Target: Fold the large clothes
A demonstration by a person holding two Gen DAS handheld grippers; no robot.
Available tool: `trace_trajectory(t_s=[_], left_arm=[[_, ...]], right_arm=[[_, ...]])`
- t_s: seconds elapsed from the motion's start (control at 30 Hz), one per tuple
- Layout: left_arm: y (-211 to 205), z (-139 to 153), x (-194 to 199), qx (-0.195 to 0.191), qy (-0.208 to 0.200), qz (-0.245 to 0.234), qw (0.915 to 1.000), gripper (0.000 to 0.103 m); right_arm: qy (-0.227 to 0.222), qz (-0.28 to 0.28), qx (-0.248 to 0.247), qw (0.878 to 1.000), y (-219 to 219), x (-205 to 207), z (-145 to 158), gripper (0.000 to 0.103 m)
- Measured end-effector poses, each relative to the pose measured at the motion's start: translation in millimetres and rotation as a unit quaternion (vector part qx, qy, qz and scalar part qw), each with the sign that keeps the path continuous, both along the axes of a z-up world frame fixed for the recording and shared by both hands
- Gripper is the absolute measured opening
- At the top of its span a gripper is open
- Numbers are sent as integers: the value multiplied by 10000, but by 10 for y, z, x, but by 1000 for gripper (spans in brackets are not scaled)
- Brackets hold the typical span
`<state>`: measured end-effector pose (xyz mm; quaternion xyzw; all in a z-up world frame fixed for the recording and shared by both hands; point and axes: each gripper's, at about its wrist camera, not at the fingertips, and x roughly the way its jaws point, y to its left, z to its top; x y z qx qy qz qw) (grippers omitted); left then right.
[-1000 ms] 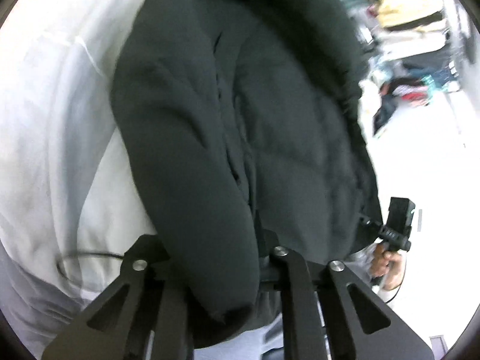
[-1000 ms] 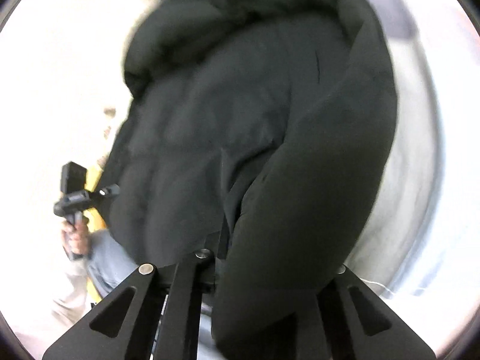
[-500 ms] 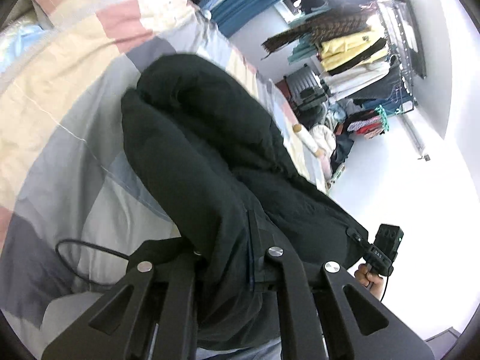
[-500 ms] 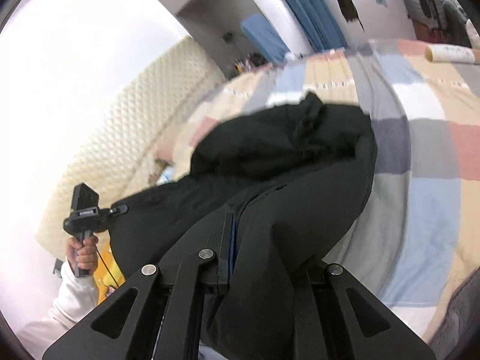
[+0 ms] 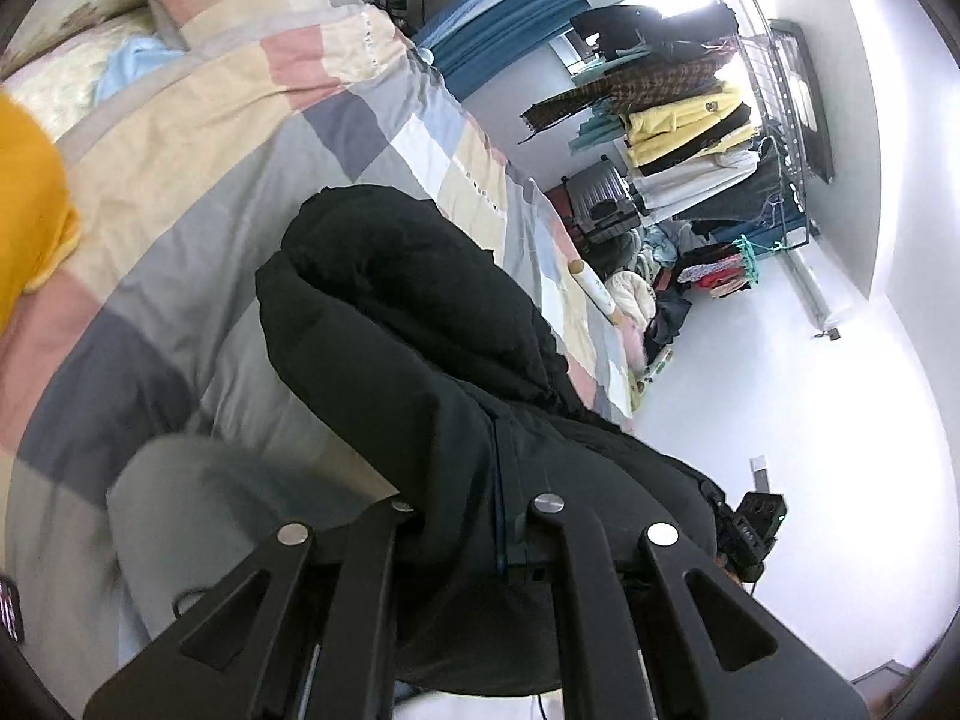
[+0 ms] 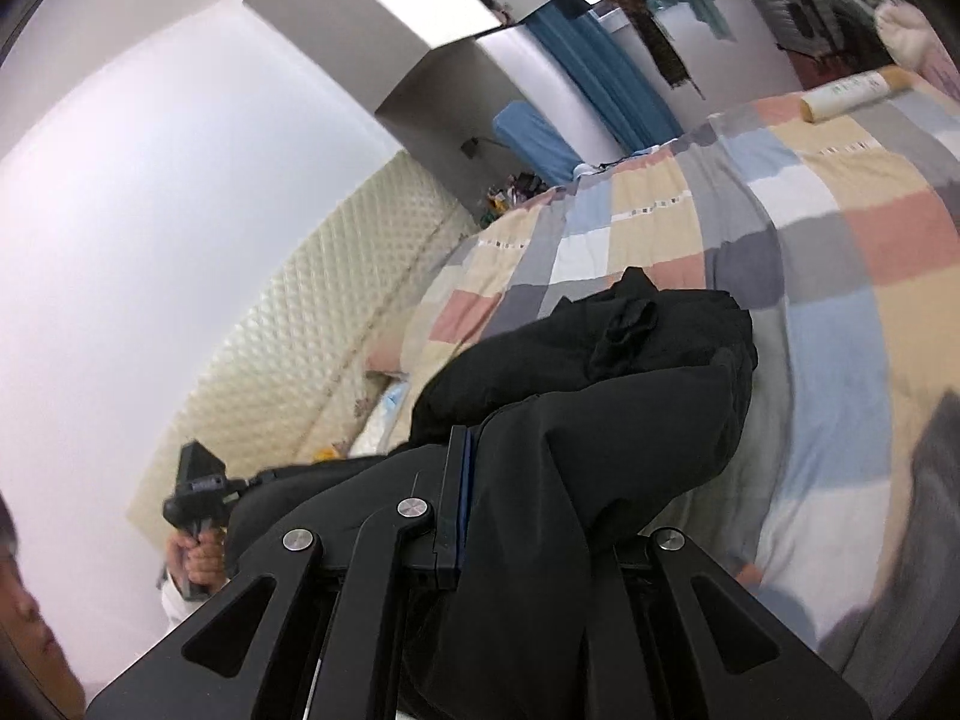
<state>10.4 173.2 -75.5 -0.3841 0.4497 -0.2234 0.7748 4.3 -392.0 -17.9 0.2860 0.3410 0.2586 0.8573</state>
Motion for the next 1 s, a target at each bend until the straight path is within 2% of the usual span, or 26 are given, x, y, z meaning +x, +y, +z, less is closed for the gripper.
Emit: trace_trajectory(t_s=[0.2,0.4,0.6,0.77,1.0], left_arm=[[42,-24,-187,-60,-2,66,10000,5],[69,-27,17,-214,-82,81,9997,5],[-25,163,622,31,-44,79,10000,6],[-166,357,1271,521,75,210,9984,7],[-417,212,2167,1359,419,535,9884,7]], right_arm=[[26,-264,309,9992,-102,-340,29,6],[-21,-508,406,9979,-232,-208,47,5],[37,-687,434,9967,-308,365,123,4],[142,-895,384,9951,-350,1031,159,4],[588,-1224,27,9907,-287,1966,-95,4]])
